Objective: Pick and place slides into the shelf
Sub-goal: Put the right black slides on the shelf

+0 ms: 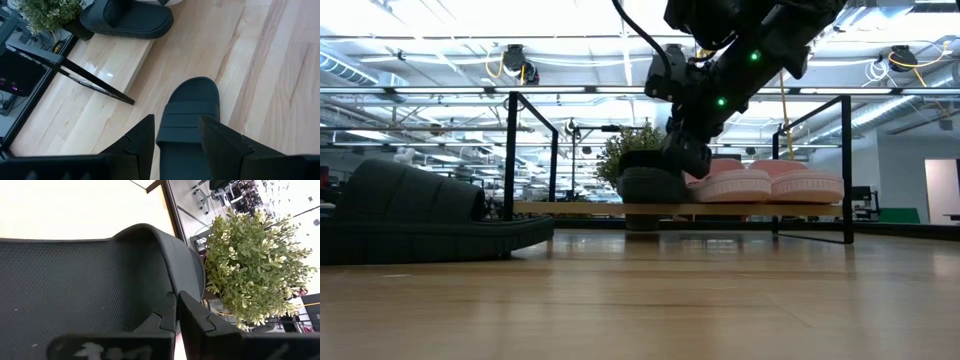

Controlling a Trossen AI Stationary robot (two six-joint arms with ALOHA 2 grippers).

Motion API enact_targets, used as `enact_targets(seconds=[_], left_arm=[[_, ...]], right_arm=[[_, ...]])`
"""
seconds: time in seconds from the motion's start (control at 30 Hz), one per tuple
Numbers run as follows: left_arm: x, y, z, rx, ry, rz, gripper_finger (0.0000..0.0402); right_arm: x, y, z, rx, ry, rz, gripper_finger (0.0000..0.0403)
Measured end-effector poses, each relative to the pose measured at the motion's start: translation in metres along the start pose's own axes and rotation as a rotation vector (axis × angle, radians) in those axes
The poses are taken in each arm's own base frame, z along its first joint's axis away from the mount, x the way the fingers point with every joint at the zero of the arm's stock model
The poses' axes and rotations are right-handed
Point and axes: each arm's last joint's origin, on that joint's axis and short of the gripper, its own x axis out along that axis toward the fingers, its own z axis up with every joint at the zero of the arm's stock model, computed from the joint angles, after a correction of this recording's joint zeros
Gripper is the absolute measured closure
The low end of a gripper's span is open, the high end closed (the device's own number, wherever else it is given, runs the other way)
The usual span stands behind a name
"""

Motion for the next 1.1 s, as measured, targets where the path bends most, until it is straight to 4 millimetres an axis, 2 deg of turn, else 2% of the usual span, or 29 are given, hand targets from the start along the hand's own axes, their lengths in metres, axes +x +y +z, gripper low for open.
enact_targets(seconds=[0.33,0.57,1.1], left_arm=[[0.0000,0.0000,0.0000,0.000,0.000,0.000,0.0250],[0.0000,0.0000,0.0000,0.000,0.000,0.000,0.0250],[-0.0001,0.0000,-0.0001,0.000,0.000,0.000,0.0250]], right_arm=[[0.0001,0.0008,-0.0026,0.009,0.019,0.006,0.0386],[0.0001,0.0023,-0.0025,0.004,0.005,0.058,0.0384],[0.0000,0.0023,-0.0025,-0.006,0.005,0.057,0.0383]])
